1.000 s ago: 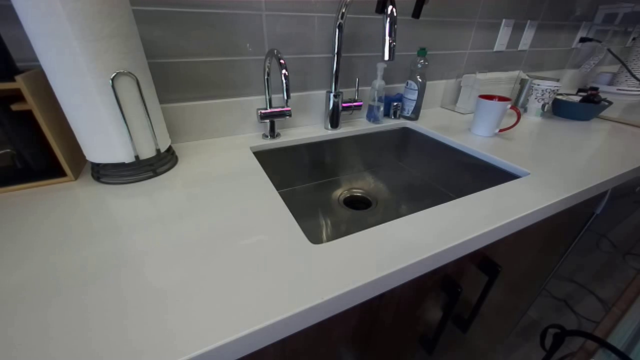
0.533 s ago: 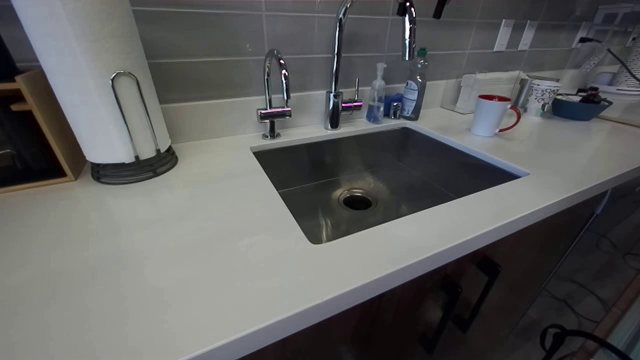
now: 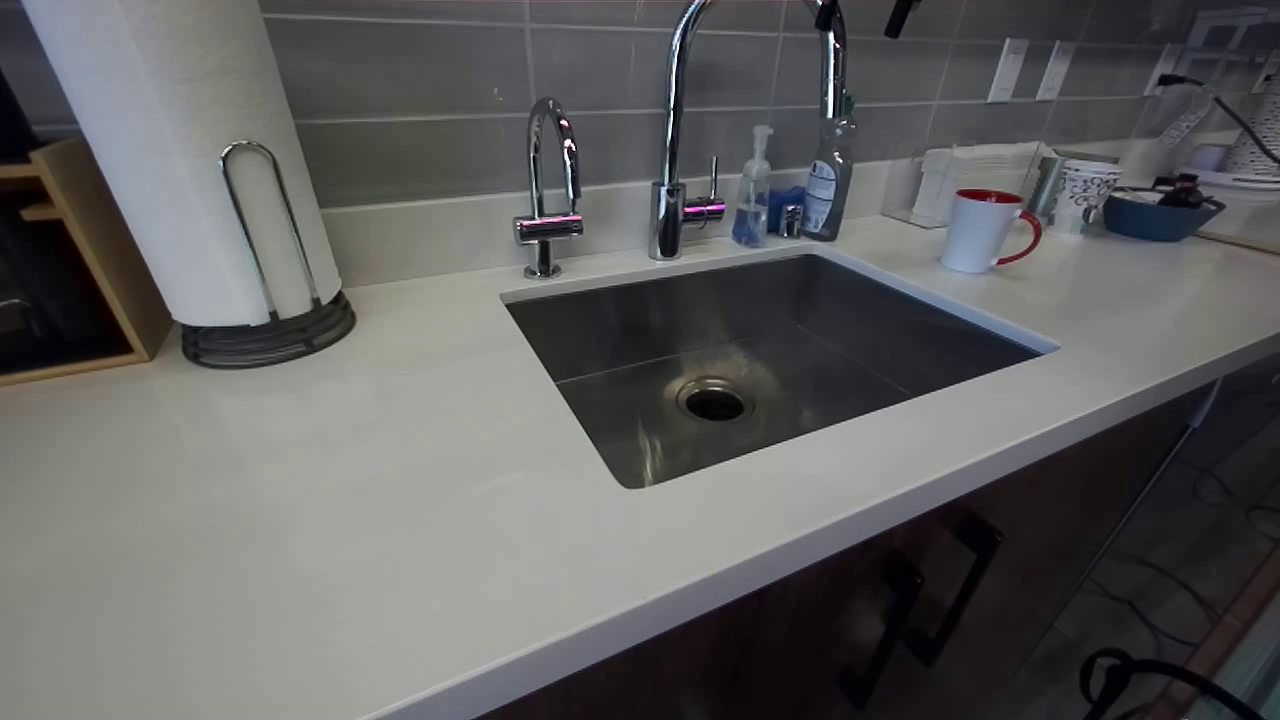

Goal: Turn the tap faucet to the right

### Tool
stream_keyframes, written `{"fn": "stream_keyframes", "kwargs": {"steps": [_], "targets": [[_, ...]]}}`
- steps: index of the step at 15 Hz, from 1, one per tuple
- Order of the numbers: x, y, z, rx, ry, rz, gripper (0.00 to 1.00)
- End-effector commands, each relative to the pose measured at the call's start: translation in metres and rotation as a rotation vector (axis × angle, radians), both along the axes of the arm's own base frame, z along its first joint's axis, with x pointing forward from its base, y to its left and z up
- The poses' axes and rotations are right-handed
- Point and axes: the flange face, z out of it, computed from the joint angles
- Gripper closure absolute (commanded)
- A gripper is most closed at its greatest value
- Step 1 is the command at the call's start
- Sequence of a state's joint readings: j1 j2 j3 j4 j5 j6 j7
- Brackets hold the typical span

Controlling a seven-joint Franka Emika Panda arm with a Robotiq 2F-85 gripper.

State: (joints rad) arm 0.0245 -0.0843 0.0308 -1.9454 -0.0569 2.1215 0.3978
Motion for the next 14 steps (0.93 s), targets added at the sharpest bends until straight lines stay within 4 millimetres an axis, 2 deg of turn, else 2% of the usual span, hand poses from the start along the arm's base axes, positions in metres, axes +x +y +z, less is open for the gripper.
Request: {"fn": "stream_keyframes", "kwargs": {"steps": [1, 5, 7, 11, 14], "targets": [[-0.016, 0.023, 0.015, 0.057, 0.002, 0.035, 0.00], [-0.048, 0.063, 0.042, 0.102, 0.033, 0.240, 0.00], [-0.068, 0.062, 0.059, 0.091, 0.055, 0.355, 0.00], [-0.104, 0.023, 0.081, 0.045, 0.070, 0.573, 0.00], [-0.134, -0.016, 0.082, 0.026, 0.051, 0.632, 0.00]]}}
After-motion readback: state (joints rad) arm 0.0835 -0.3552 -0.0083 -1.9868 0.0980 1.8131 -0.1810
